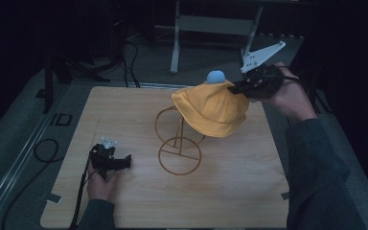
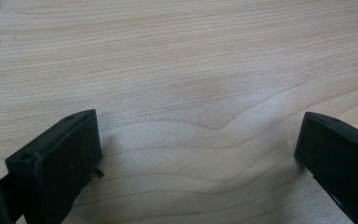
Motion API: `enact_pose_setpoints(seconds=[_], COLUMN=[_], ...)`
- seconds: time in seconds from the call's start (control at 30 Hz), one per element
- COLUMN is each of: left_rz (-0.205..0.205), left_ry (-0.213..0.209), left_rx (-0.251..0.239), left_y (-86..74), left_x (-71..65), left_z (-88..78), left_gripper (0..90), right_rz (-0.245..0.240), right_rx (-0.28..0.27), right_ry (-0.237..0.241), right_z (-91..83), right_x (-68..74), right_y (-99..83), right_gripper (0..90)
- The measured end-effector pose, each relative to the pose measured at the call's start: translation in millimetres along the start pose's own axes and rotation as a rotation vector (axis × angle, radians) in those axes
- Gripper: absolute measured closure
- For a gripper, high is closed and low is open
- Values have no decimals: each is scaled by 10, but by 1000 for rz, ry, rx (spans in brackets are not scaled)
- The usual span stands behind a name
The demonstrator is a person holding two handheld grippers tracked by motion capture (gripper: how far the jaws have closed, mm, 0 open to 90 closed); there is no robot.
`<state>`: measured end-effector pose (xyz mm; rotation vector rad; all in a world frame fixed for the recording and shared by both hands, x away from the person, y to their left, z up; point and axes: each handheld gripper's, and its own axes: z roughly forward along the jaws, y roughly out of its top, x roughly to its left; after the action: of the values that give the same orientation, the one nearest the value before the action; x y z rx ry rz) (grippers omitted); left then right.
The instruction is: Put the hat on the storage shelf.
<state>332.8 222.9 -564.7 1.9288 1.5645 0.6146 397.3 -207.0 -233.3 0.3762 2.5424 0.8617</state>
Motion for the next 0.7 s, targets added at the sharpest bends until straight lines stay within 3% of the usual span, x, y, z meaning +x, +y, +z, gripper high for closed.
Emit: enact_pose_setpoints(seconds=[0.7], left_rz=[0], left_ry=[0], left_rx=[2], left_y=[0], left_x=[0], left_z=[-1], left_gripper=[4], right_rz=[-51], right_rx=[-10], right_ry=[29], right_z=[130], right_x=[126], right_y=[263], right_gripper=[846])
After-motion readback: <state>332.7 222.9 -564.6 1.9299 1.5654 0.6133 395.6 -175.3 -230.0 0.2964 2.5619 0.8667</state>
